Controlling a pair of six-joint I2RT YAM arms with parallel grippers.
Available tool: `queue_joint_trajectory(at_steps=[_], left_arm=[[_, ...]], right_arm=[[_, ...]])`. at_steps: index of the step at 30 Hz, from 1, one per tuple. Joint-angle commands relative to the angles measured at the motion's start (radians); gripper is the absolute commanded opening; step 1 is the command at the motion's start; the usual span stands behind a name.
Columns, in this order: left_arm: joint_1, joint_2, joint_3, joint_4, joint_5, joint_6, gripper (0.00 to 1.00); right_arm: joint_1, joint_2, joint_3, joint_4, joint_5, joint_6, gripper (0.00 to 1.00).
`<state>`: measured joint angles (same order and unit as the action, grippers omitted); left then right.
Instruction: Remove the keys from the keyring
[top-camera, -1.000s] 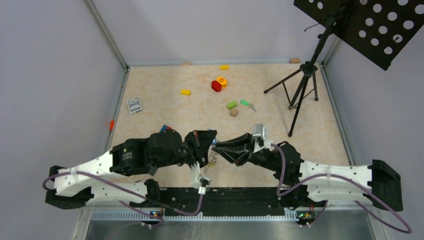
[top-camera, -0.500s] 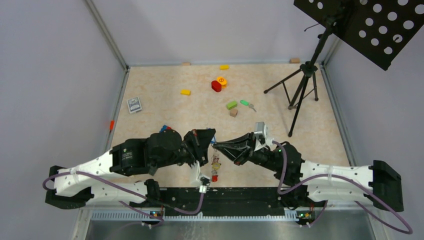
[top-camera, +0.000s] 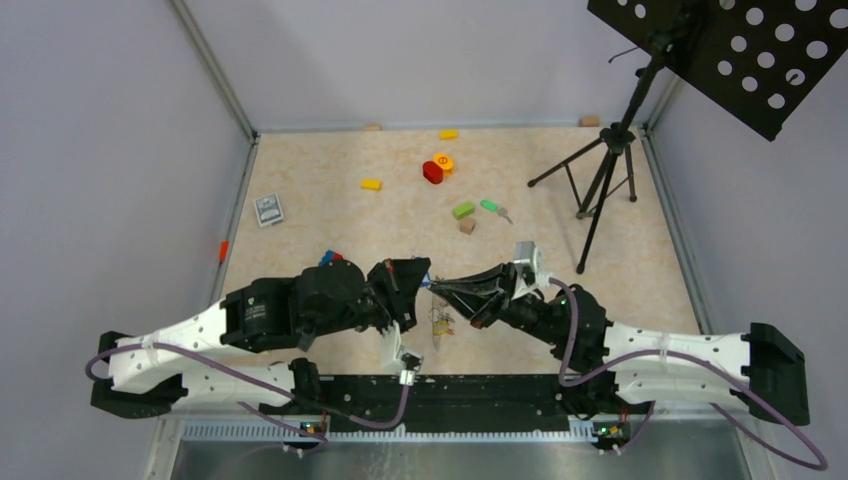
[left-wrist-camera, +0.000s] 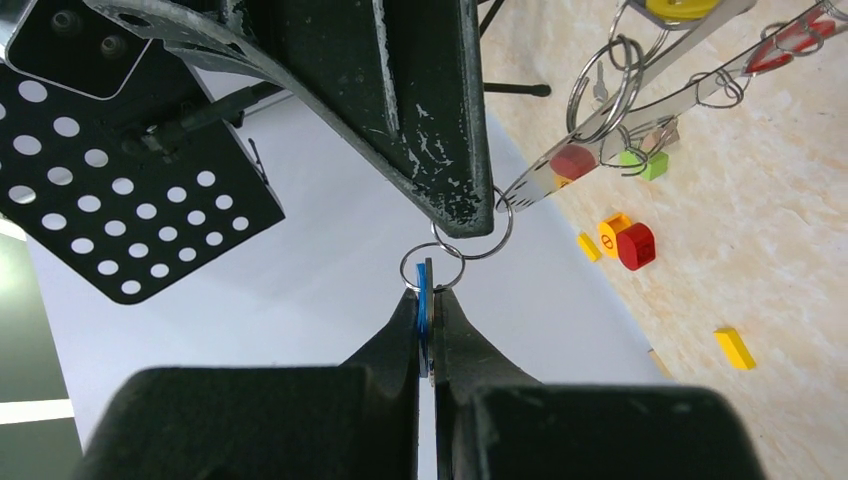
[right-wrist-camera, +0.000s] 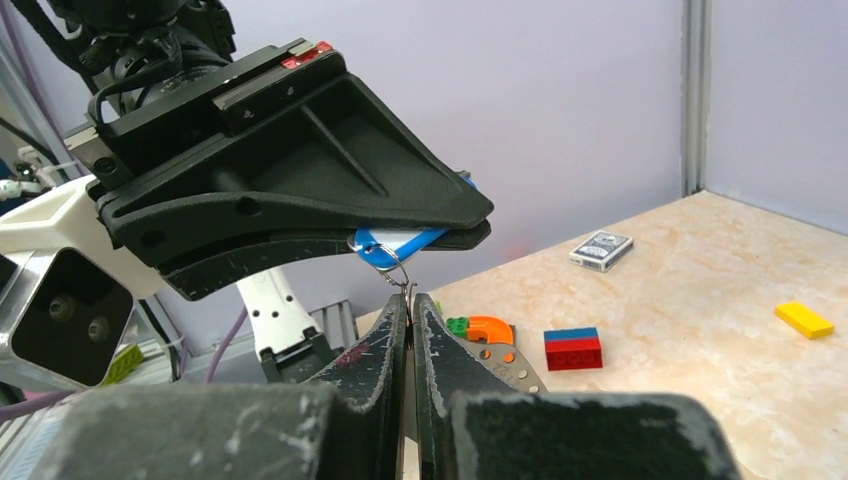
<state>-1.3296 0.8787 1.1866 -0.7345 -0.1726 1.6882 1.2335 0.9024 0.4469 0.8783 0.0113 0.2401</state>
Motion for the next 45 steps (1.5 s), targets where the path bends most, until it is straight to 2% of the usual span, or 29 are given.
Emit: queue_joint_trajectory(at_steps=[1, 11, 28, 45], left_arm=[[-0.003, -0.032, 0.001, 0.042, -0.005, -0.016, 0.0], [-0.003, -0.049, -0.03, 0.042, -0.014, -0.039, 0.0], [-0.003, -0.069, -0.102, 0.047, 0.015, -0.131, 0.0], [-0.003, -0.088, -0.177, 0.124, 0.165, -0.288, 0.0]], right_arm=[[-0.009, -0.027, 0.006, 0.007, 0.06, 0.008, 0.0], [-0.009, -0.065, -0.01, 0.001, 0.15, 0.0, 0.0], [0.012, -0.12, -0.051, 0.074, 0.163, -0.088, 0.0], [0.053, -0.162, -0.074, 0.144, 0.27, -0.157, 0.0]])
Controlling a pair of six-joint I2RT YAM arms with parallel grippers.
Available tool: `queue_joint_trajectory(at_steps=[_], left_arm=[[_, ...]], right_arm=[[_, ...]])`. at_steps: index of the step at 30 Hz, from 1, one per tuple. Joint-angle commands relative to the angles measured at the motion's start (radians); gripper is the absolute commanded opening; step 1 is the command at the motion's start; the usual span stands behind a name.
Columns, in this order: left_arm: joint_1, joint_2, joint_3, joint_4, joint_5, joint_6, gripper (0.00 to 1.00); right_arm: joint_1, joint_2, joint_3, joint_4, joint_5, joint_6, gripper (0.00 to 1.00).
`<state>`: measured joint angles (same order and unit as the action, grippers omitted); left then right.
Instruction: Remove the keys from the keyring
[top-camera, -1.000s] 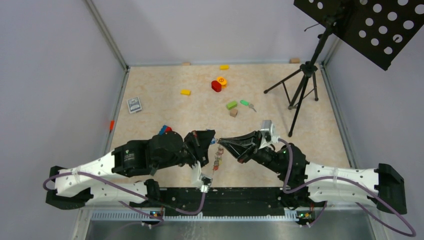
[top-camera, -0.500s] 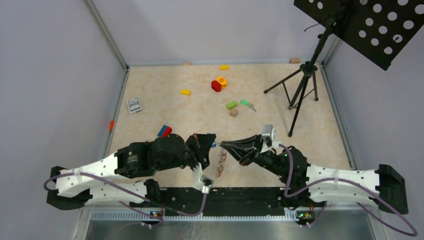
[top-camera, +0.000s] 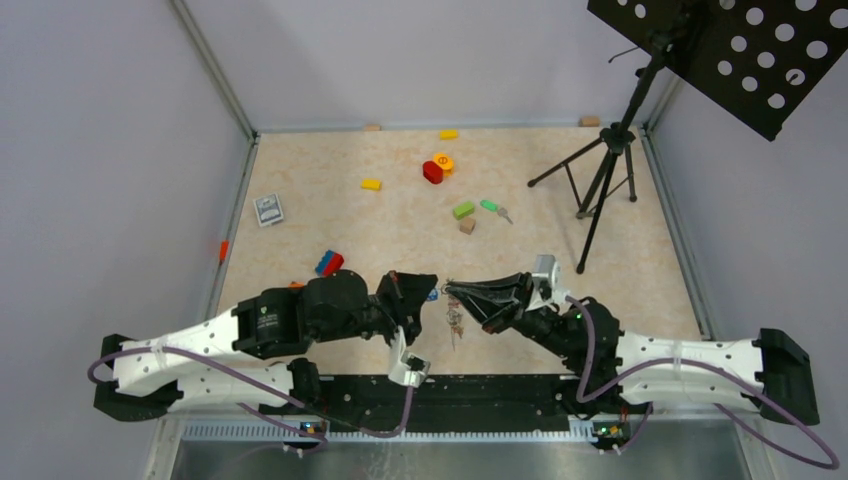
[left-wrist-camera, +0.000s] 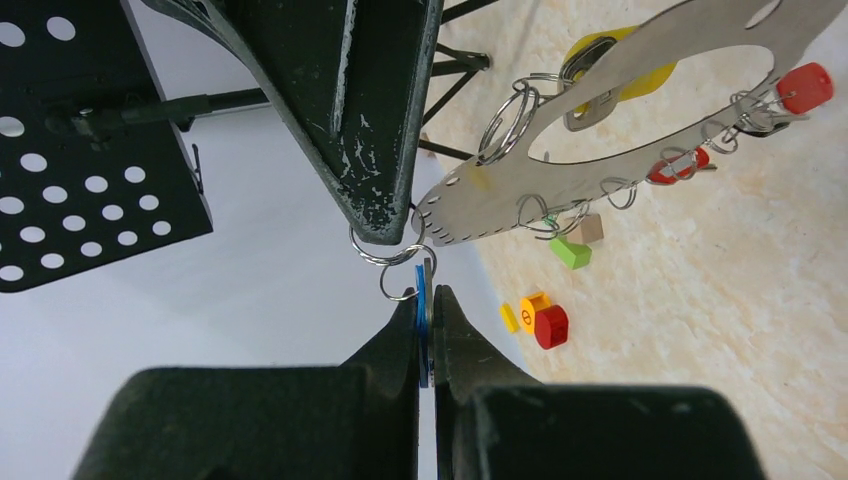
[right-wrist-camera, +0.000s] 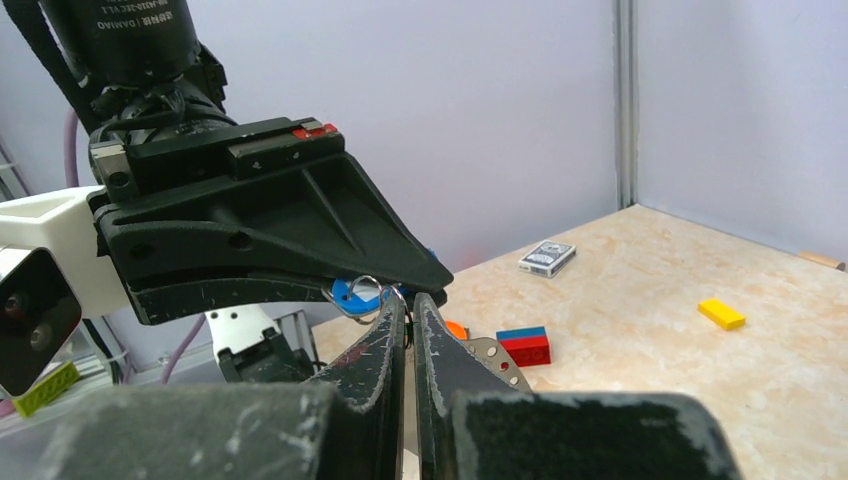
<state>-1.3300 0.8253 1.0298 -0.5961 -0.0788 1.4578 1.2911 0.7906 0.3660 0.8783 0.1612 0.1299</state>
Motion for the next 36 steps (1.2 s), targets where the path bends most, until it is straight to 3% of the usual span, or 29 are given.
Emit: queue_joint_trajectory(at_steps=[1, 9, 14, 29, 36], left_arm=[[-0.003, -0.036, -0.025, -0.011, 0.074, -0.064, 0.0], [-0.003, -0.047, -0.077, 0.058, 0.16, -0.109, 0.01], [-0.003, -0.045, -0.118, 0.143, 0.209, -0.15, 0.19], [-0.003, -0.069, -0.185, 0.252, 0.213, -0.236, 0.37], [-0.003, -0.129, -0.222, 0.324, 0.232, -0.346, 0.87]], right_arm=[[-0.004, -0.056, 0.007, 0.147, 0.12, -0.049, 0.0], [-0.003, -0.076, -0.005, 0.184, 0.11, -0.049, 0.0], [-0.004, -0.074, -0.026, 0.238, 0.073, -0.048, 0.0], [-0.001, -0.091, -0.055, 0.307, 0.029, -0.05, 0.0], [-0.001, -0.133, -0.059, 0.281, 0.01, -0.064, 0.0]])
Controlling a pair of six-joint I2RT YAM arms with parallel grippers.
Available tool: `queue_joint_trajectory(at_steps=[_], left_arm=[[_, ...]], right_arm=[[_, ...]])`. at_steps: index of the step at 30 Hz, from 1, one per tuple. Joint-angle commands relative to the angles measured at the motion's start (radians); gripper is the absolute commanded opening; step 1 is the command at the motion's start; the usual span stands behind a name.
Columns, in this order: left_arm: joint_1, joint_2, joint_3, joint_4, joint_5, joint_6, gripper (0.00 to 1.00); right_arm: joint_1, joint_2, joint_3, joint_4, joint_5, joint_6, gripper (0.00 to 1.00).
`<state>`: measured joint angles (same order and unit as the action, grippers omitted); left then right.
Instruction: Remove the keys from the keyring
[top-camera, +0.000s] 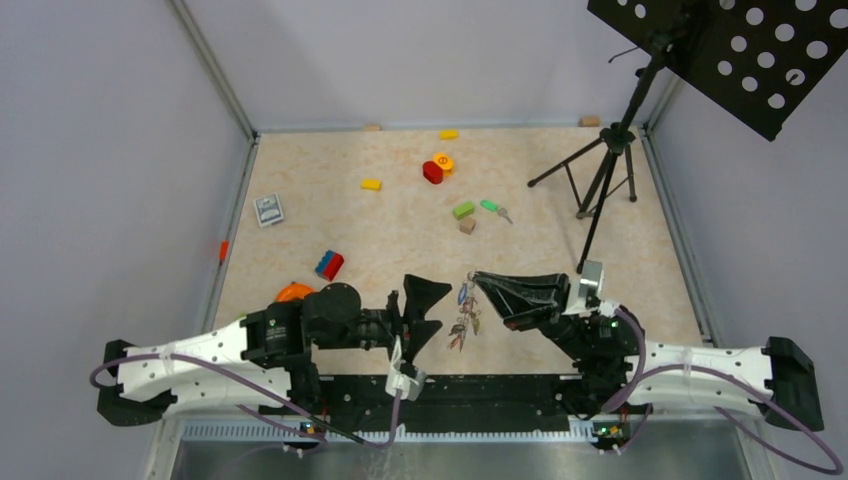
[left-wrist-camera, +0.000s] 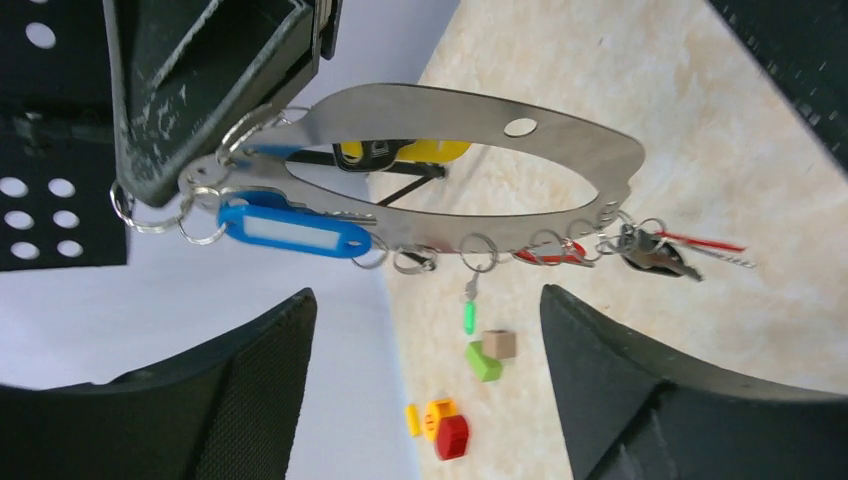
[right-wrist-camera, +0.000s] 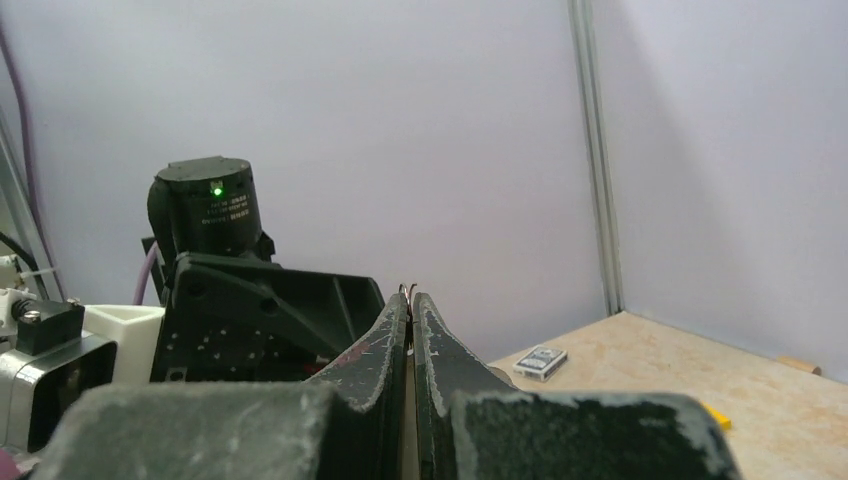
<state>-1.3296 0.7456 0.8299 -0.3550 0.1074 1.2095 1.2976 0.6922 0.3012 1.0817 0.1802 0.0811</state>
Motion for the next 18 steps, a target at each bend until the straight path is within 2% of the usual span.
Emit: queue_joint_trajectory(at_steps=[1, 2, 8, 14, 18], left_arm=[[-0.002, -0.061, -0.029, 0.095, 0.057, -0.116, 0.95], [-0.002, -0.071, -0.034, 0.109, 0.067, -0.136, 0.98], [-0.002, -0.121, -0.066, 0.239, 0.111, -0.321, 0.98], [-0.002, -0.063, -0.039, 0.305, 0.135, -0.635, 0.87], [-0.003, -0.011, -0.007, 0.312, 0.097, -0.836, 0.86]], right_arm=[[-0.008, -0.043, 0.007, 0.068, -0.011, -0.018, 0.0], [-0.008, -0.051, 0.008, 0.056, -0.015, -0.022, 0.0], [-0.008, -0.123, 0.043, -0.096, -0.083, -0.064, 0.0], [-0.008, -0.177, 0.106, -0.296, -0.164, -0.072, 0.0], [-0.008, -0.213, 0.132, -0.415, -0.232, -0.075, 0.0]])
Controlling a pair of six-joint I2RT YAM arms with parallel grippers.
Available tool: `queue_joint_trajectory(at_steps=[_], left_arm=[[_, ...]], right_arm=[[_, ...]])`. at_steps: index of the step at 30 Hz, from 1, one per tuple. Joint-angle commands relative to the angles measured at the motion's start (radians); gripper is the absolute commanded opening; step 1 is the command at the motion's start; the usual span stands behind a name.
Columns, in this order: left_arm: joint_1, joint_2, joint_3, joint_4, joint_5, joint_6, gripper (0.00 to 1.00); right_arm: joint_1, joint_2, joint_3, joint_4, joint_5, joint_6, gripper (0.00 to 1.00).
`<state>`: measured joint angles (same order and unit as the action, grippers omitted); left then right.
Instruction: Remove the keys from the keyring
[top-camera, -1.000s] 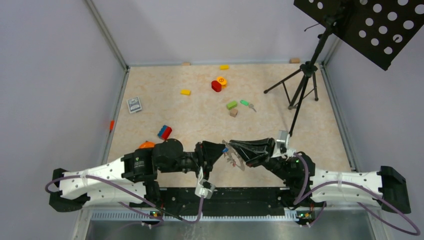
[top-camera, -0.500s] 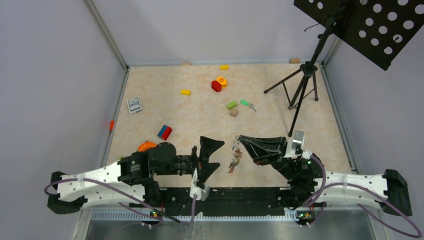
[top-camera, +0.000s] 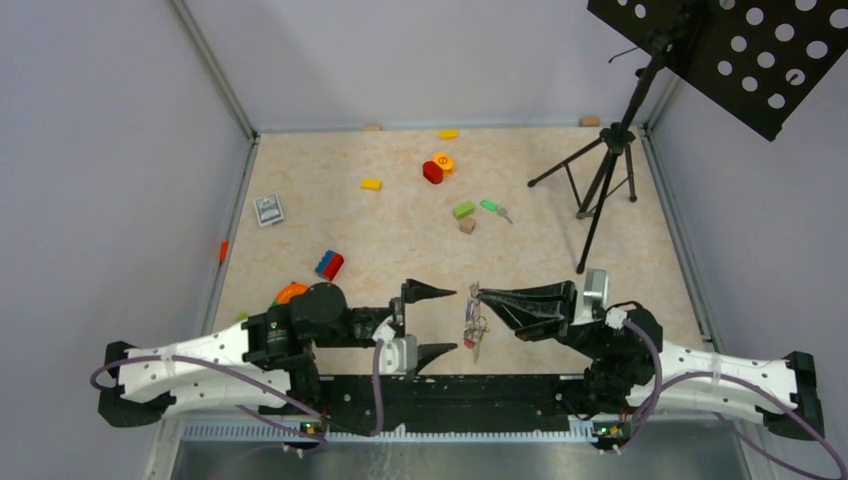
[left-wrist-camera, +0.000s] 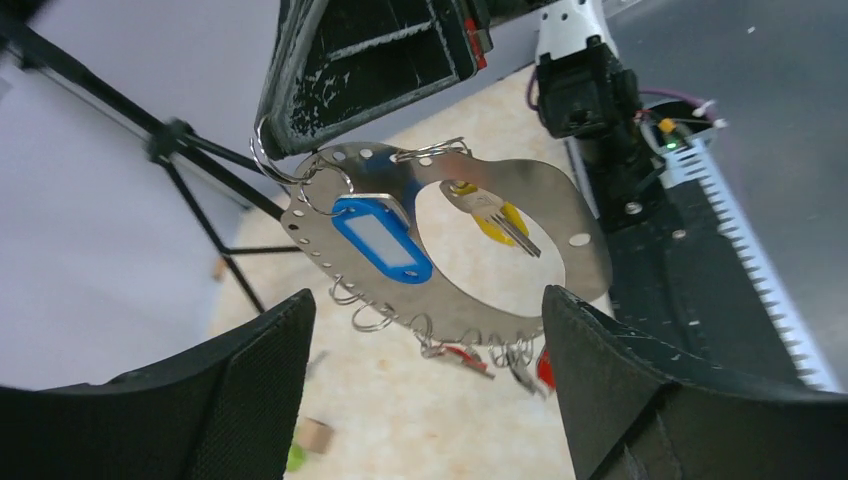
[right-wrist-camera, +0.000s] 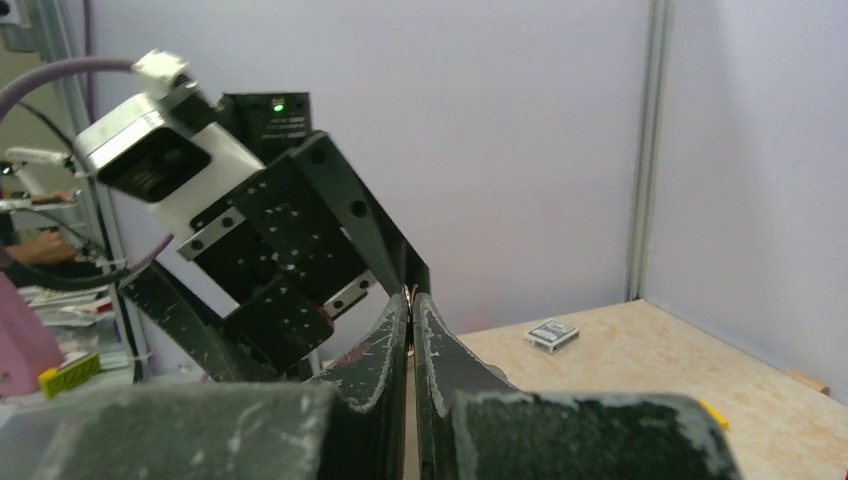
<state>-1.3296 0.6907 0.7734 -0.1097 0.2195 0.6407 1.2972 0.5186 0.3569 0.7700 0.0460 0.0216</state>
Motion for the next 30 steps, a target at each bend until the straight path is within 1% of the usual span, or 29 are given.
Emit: queue_joint_trajectory(at_steps=[1, 3, 5, 6, 8, 11, 13, 14, 15, 16, 17, 22, 25, 30], left_arm=[[-0.003, 0.053, 0.058, 0.068, -0.017, -0.293, 0.84], [-0.003, 0.056, 0.065, 0.078, 0.006, -0.319, 0.74], [-0.002, 0.046, 0.061, 0.1, 0.035, -0.327, 0.6], [-0.002, 0.035, 0.051, 0.135, 0.042, -0.338, 0.54], [-0.003, 0.006, 0.033, 0.176, 0.059, -0.354, 0.51], [-0.002, -0.03, 0.021, 0.208, 0.071, -0.376, 0.51], [-0.002, -0.043, 0.029, 0.205, 0.047, -0.409, 0.52], [-0.002, -0.047, 0.037, 0.195, 0.033, -0.417, 0.55], [-0.002, -0.05, 0.044, 0.181, 0.023, -0.419, 0.66], [-0.002, -0.055, 0.049, 0.169, 0.012, -0.423, 0.71], [-0.003, -0.059, 0.054, 0.158, 0.0, -0.426, 0.72], [-0.002, -0.086, 0.026, 0.191, -0.018, -0.427, 0.72], [-0.002, -0.097, 0.001, 0.231, -0.022, -0.423, 0.71], [-0.002, -0.088, -0.007, 0.261, 0.026, -0.416, 0.69]], right_arm=[[-0.007, -0.046, 0.086, -0.139, -0.124, -0.016, 0.0], [-0.008, -0.056, 0.105, -0.197, -0.185, -0.03, 0.0], [-0.008, -0.055, 0.126, -0.248, -0.237, -0.053, 0.0], [-0.008, -0.052, 0.135, -0.272, -0.249, -0.055, 0.0], [-0.007, -0.051, 0.144, -0.293, -0.27, -0.066, 0.0], [-0.008, -0.052, 0.141, -0.288, -0.287, -0.084, 0.0], [-0.007, -0.055, 0.131, -0.271, -0.29, -0.098, 0.0], [-0.008, -0.057, 0.126, -0.264, -0.289, -0.104, 0.0], [-0.007, -0.062, 0.122, -0.261, -0.287, -0.11, 0.0], [-0.007, -0.065, 0.118, -0.258, -0.29, -0.121, 0.0], [-0.007, -0.07, 0.115, -0.259, -0.301, -0.137, 0.0], [-0.008, -0.09, 0.127, -0.307, -0.368, -0.217, 0.0], [-0.007, -0.094, 0.134, -0.324, -0.419, -0.276, 0.0], [-0.008, -0.094, 0.128, -0.315, -0.496, -0.36, 0.0]])
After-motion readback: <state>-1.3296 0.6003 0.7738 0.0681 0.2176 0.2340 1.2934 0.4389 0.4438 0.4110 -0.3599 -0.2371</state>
